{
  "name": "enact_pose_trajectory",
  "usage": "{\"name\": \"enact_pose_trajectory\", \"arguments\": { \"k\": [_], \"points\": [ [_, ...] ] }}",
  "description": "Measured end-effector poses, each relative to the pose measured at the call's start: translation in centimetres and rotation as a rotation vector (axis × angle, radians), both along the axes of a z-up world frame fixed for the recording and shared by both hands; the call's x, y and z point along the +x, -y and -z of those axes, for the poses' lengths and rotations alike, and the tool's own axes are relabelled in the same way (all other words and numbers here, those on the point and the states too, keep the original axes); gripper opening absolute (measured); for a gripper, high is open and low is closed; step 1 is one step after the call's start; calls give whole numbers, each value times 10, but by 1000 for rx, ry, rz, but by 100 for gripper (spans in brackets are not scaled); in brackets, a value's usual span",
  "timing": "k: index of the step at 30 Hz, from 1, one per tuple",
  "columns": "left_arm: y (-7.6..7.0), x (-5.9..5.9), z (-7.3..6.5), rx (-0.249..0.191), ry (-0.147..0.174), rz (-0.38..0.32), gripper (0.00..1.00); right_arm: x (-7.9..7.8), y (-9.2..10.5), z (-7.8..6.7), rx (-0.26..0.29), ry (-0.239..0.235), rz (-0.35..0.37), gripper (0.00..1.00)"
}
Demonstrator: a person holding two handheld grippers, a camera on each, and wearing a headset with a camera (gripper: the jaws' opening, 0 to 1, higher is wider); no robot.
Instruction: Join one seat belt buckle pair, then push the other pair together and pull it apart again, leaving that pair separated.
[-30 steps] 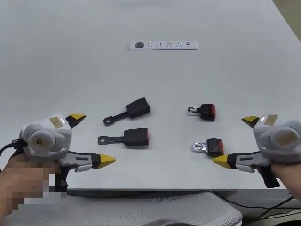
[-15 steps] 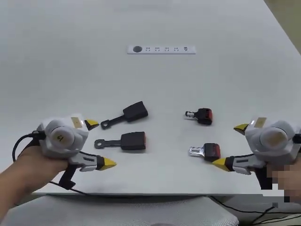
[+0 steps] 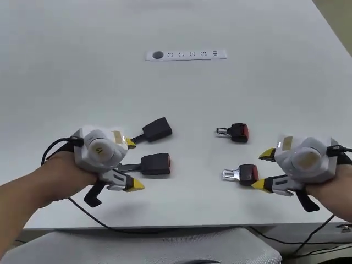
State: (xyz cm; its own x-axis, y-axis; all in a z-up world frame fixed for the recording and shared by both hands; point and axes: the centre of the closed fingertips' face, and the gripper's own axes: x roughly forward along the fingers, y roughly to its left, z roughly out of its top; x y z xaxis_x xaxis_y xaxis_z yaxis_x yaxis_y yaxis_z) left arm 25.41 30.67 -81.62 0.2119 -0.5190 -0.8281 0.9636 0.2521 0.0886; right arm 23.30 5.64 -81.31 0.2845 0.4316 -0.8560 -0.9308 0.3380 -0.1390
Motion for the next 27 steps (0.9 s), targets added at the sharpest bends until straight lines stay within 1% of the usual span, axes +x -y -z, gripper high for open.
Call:
{"name": "enact_pose_trajectory", "arguments": {
  "k": [2, 3, 4, 7, 9, 11, 14, 15, 16, 17, 18, 19, 20, 22, 24, 25, 26, 27],
  "points": [
    [4, -2, 1, 3, -15, 11, 61, 1, 0, 3, -6, -10, -5, 43],
    [4, -1, 4, 10, -27, 20, 60, 1, 0, 4, -8, -13, -9, 43],
    [5, -1, 6, 13, -30, 25, 58, 2, 0, 6, -9, -13, -12, 43],
    [5, 4, 13, 26, -28, 35, 54, 2, -1, 10, -9, -29, -16, 43],
    [5, 7, 16, 34, -33, 37, 53, 2, -2, 13, -16, -35, -25, 43],
    [6, 10, 19, 42, -33, 40, 51, 4, -2, 17, -21, -41, -35, 43],
    [5, 15, 21, 48, -43, 40, 49, 5, -2, 22, -29, -57, -44, 43],
    [6, 16, 22, 48, -46, 45, 47, 7, -2, 23, -32, -58, -47, 43],
    [7, 15, 23, 44, -57, 62, 43, 7, -2, 24, -33, -61, -49, 43],
    [8, 13, 21, 46, -58, 87, 39, 8, -3, 25, -34, -65, -52, 43],
    [6, 15, 23, 60, -58, 93, 35, 8, -2, 27, -39, -69, -60, 42],
    [6, 17, 23, 64, -51, 93, 35, 8, -2, 29, -44, -71, -70, 42],
    [4, 18, 24, 74, -60, 91, 36, 8, -1, 31, -50, -80, -77, 42],
    [4, 16, 27, 83, -63, 117, 36, 7, -1, 34, -51, -93, -92, 41],
    [4, 15, 29, 94, -69, 131, 36, 7, 0, 37, -60, -95, -106, 40],
    [4, 15, 31, 100, -67, 142, 36, 6, 1, 40, -70, -102, -122, 39],
    [4, 15, 32, 104, -68, 146, 35, 5, 1, 42, -78, -105, -128, 37],
    [5, 15, 32, 107, -62, 148, 35, 5, 2, 44, -82, -109, -125, 36]
  ]
}}
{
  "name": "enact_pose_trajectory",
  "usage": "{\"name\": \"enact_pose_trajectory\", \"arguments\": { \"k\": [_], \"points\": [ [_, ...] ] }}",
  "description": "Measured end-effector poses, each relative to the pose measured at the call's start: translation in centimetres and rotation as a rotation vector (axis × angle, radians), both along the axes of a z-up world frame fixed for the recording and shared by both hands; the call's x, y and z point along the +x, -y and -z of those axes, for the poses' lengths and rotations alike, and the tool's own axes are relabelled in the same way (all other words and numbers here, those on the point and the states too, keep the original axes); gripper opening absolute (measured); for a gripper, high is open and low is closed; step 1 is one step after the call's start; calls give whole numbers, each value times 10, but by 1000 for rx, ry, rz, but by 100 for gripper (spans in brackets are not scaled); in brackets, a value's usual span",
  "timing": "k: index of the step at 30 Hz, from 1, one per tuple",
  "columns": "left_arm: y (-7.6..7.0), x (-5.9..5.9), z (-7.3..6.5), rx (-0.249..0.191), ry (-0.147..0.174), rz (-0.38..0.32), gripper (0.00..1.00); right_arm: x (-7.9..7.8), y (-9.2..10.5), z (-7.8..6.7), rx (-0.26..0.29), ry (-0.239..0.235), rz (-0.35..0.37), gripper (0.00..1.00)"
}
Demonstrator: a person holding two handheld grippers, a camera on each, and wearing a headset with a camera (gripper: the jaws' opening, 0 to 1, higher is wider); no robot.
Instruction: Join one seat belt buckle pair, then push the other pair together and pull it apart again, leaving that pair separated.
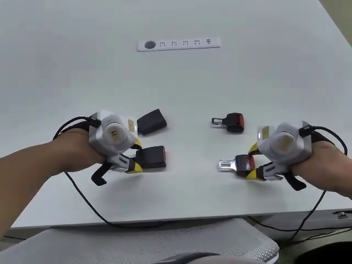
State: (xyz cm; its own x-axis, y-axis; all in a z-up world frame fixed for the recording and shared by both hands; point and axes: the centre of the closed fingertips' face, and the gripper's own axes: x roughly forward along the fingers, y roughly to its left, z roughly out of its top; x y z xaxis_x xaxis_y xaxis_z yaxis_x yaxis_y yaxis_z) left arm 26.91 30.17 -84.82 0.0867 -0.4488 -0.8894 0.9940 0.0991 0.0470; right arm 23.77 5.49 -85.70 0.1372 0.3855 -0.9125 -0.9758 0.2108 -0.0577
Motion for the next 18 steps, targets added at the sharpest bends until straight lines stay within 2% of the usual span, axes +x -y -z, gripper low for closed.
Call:
{"name": "enact_pose_trajectory", "arguments": {
  "k": [3, 4, 8, 9, 10, 11, 12, 14, 18],
  "points": [
    [0, 4, 1, 18, 13, 8, 31, 1, -1, 3, -2, -5, -2, 36],
    [1, 2, 1, 18, 9, 8, 31, 1, -1, 5, -6, -8, -6, 36],
    [1, -2, 2, 39, 27, 42, 30, 1, 0, 6, -22, -10, -52, 34],
    [1, -2, 2, 43, 34, 47, 30, 2, 0, 6, -21, -21, -51, 34],
    [1, -4, 3, 63, 55, 77, 30, 2, 0, 7, -19, -28, -58, 34],
    [2, -6, 4, 64, 59, 84, 30, 2, 0, 7, -15, -45, -52, 34],
    [-1, -3, 6, 82, 78, 101, 30, 2, 0, 8, -16, -50, -54, 34],
    [-2, -3, 9, 89, 80, 105, 30, 2, 0, 9, -6, -59, -62, 34],
    [-2, -1, 8, 74, 34, 66, 30, 1, 0, 8, -3, -57, -64, 34]
  ]
}}
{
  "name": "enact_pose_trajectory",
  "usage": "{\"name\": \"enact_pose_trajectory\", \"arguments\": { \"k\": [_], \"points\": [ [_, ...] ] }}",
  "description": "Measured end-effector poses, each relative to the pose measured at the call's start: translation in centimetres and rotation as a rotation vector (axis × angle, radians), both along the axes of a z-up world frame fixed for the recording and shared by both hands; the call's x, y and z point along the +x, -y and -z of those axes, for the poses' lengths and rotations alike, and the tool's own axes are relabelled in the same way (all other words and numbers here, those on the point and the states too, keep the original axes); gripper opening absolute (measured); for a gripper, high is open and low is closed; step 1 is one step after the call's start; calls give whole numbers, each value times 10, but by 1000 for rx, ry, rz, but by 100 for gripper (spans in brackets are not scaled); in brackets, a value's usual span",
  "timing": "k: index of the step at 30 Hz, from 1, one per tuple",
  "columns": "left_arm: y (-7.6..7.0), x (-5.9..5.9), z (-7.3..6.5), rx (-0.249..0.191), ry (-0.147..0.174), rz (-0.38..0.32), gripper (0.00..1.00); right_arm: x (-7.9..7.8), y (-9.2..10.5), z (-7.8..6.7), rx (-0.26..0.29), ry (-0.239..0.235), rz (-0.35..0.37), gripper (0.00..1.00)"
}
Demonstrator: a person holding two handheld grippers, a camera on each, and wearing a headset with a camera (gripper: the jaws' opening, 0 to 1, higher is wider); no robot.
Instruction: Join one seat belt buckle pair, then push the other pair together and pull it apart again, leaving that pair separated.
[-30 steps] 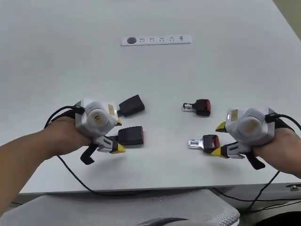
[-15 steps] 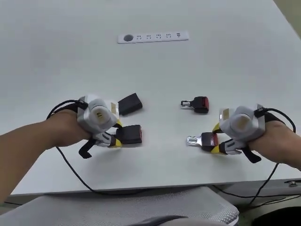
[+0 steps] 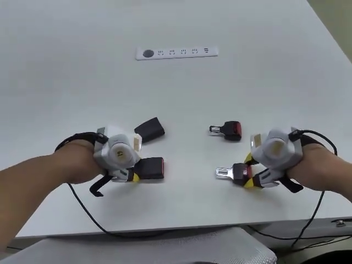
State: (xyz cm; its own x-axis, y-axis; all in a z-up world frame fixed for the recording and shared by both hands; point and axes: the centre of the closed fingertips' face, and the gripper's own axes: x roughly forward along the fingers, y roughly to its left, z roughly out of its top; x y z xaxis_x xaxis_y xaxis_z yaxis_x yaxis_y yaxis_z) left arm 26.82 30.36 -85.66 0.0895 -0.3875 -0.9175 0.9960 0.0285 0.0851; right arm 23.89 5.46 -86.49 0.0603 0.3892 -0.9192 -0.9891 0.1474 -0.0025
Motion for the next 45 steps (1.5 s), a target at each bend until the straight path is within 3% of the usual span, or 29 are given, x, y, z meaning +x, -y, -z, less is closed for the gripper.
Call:
{"name": "enact_pose_trajectory", "arguments": {
  "k": [6, 10, 16, 23, 30, 35, 45],
  "points": [
    [2, -3, 3, 30, -26, 9, 30, 0, 0, 0, -7, 0, -3, 34],
    [2, -4, 5, 38, -43, 7, 30, -2, -2, 0, -40, 0, -16, 34],
    [2, -4, 6, 41, -52, 1, 30, -2, -1, 0, -58, -6, -36, 34],
    [2, -4, 6, 51, -63, -1, 30, -1, -4, 0, -85, -13, -10, 34],
    [3, -4, 6, 48, -76, 0, 30, 3, -16, -1, -42, -5, 12, 34],
    [3, -4, 6, 56, -81, 0, 30, 6, -41, -1, 6, 8, 49, 35],
    [2, -5, 6, 53, -78, -4, 30, 9, -89, -2, 91, 23, 21, 35]
  ]
}}
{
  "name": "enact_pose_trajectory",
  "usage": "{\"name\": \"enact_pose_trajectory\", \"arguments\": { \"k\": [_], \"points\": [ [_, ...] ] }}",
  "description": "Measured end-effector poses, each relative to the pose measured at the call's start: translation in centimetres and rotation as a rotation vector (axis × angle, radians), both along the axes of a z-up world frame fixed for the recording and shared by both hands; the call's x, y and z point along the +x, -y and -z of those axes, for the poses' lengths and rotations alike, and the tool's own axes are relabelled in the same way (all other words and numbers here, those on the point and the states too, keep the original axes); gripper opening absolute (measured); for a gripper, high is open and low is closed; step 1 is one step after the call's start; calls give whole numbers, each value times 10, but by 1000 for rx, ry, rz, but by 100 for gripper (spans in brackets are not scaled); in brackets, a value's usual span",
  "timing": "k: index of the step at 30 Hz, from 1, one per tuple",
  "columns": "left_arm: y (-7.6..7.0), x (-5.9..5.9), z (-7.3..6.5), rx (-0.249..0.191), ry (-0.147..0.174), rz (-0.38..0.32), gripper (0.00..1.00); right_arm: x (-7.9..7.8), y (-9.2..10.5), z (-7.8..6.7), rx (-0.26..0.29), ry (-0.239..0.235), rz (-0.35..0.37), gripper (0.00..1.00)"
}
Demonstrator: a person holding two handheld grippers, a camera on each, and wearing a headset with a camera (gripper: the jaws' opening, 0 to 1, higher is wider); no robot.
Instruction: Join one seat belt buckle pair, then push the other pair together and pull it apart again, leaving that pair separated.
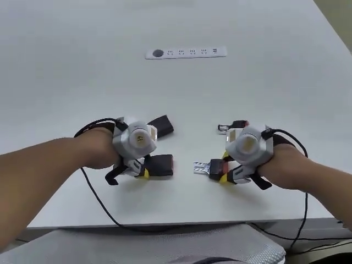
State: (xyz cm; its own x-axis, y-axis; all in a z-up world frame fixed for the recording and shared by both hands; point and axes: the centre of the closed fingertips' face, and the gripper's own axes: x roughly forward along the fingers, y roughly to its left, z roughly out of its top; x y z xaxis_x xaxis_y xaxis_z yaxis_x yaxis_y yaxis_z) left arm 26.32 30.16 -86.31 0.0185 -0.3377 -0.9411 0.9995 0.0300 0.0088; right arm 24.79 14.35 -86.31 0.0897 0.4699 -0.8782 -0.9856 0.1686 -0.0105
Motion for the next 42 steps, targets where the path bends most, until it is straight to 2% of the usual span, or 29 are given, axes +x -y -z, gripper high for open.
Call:
{"name": "enact_pose_trajectory", "arguments": {
  "k": [8, 14, 19, 22, 26, 28, 30, 34, 38, 42],
  "points": [
    [0, -1, 0, 12, -5, 6, 30, 5, -32, 0, 35, 8, -11, 35],
    [-1, -1, 0, 18, -6, 10, 30, 6, -46, 0, 45, 8, -13, 35],
    [-1, -1, 0, 20, -8, 11, 30, 8, -46, -1, 26, 23, -31, 35],
    [-1, 0, 0, 20, -9, 16, 31, 10, -53, -2, 8, 68, -84, 35],
    [-2, 0, 0, 21, -10, 18, 30, 12, -61, -1, 18, 62, -86, 34],
    [-2, 0, 0, 23, -9, 24, 30, 14, -60, 0, 15, 50, -78, 34],
    [-2, 0, 0, 30, -8, 26, 30, 14, -59, 1, 37, 35, -66, 34],
    [-1, 0, 1, 24, -7, 51, 30, 13, -61, 0, 53, 36, -77, 33],
    [0, 0, 1, 26, -5, 65, 30, 15, -65, -1, 46, 37, -100, 32],
    [1, 1, 1, 51, -6, 77, 30, 17, -67, -1, 27, 38, -136, 32]
  ]
}}
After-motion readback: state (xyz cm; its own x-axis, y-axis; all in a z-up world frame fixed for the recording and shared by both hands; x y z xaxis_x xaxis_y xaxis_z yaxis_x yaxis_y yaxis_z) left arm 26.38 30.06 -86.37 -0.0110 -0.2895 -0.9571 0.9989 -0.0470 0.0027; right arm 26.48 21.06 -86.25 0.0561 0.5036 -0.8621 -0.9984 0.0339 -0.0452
